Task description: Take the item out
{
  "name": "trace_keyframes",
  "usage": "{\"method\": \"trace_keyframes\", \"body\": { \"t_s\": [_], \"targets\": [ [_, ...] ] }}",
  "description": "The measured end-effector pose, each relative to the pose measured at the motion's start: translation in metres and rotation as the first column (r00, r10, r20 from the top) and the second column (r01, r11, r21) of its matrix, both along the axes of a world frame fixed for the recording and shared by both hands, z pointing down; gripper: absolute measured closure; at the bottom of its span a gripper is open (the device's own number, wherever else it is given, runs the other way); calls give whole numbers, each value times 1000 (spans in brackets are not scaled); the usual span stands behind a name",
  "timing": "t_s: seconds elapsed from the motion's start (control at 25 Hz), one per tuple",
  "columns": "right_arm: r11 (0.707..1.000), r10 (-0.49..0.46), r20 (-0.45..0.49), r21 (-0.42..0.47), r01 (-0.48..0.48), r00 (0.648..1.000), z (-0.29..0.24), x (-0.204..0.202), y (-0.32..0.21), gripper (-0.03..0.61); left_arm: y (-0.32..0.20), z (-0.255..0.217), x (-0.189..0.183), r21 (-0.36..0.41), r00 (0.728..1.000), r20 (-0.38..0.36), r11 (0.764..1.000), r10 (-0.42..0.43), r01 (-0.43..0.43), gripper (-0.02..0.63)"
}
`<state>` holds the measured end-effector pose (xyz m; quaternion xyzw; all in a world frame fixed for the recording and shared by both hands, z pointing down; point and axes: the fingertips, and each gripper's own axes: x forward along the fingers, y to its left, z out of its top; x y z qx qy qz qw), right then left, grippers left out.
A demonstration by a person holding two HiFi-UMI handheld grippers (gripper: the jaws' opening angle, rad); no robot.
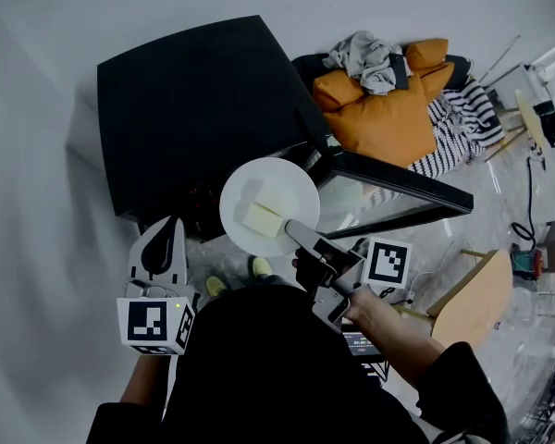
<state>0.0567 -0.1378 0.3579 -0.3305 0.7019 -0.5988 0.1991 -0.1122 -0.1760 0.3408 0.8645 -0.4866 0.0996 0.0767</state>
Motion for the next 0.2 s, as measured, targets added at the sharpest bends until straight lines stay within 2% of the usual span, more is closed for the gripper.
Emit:
{"method": "trace_keyframes", "body": {
  "t_s": [0.2],
  "targets": [
    [1000, -10, -2, 6, 10, 1000, -8, -3, 1, 551, 2, -9, -2, -1, 1000, 1, 1000, -5, 5, 606]
  ]
}}
